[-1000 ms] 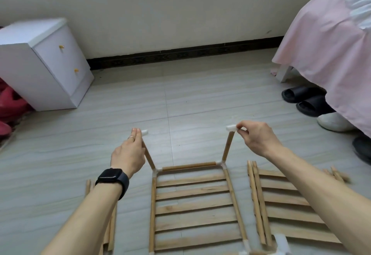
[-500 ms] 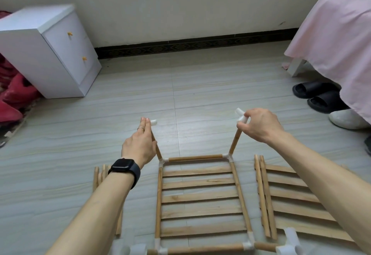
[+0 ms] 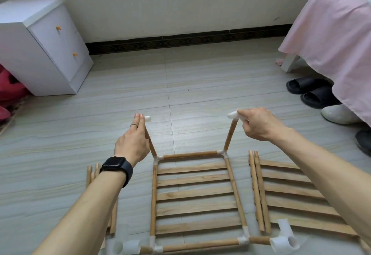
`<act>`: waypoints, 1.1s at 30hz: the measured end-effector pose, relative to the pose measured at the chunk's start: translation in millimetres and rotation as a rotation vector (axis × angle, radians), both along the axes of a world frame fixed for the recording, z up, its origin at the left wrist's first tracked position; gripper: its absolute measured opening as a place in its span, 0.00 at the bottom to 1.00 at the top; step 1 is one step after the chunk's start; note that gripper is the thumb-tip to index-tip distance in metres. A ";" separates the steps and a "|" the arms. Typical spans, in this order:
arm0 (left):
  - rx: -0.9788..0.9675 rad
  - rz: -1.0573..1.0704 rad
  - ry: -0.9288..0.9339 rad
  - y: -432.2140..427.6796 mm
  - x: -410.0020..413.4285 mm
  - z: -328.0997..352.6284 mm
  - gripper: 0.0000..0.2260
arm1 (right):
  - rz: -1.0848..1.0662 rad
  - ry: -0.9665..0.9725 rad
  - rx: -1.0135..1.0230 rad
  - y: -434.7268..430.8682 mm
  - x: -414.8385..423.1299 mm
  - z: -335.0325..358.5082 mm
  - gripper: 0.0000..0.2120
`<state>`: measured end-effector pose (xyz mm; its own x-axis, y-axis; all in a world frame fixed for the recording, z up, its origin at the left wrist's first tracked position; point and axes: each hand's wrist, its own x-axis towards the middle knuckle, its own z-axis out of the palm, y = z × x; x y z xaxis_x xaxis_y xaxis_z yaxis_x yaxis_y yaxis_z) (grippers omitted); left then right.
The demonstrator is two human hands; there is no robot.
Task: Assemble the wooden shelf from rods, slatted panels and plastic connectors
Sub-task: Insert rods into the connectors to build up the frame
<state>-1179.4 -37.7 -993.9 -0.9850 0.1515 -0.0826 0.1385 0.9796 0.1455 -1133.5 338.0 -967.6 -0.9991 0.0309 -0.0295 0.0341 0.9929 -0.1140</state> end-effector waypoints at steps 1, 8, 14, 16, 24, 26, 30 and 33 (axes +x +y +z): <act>0.001 -0.002 0.003 0.1 -0.1 -0.5 0.35 | 0.003 -0.009 -0.002 -0.5 -0.5 -0.2 0.15; 0.020 -0.009 0.010 0.2 2.3 -2.5 0.34 | -0.099 0.057 0.001 -15.0 -8.8 -6.4 0.12; 0.027 0.013 0.008 6.3 1.9 -1.5 0.35 | -0.252 0.112 -0.033 -33.6 -9.5 -10.1 0.14; 0.025 0.020 0.010 6.5 1.4 -1.0 0.35 | -0.286 0.098 -0.021 -35.7 -12.1 -9.2 0.14; 0.050 0.025 0.001 3.7 0.3 -4.2 0.36 | -0.278 0.105 -0.033 -35.0 -14.1 -14.3 0.15; 0.067 0.022 -0.011 2.8 1.8 -3.6 0.37 | -0.247 0.123 -0.043 -34.3 -10.3 -18.2 0.14; 0.075 0.008 -0.040 -0.9 10.7 -3.0 0.40 | -0.187 0.192 -0.058 -31.3 1.8 -28.6 0.13; 0.040 0.004 -0.050 -6.6 17.9 -1.5 0.40 | -0.168 0.244 -0.112 -28.9 15.8 -35.0 0.14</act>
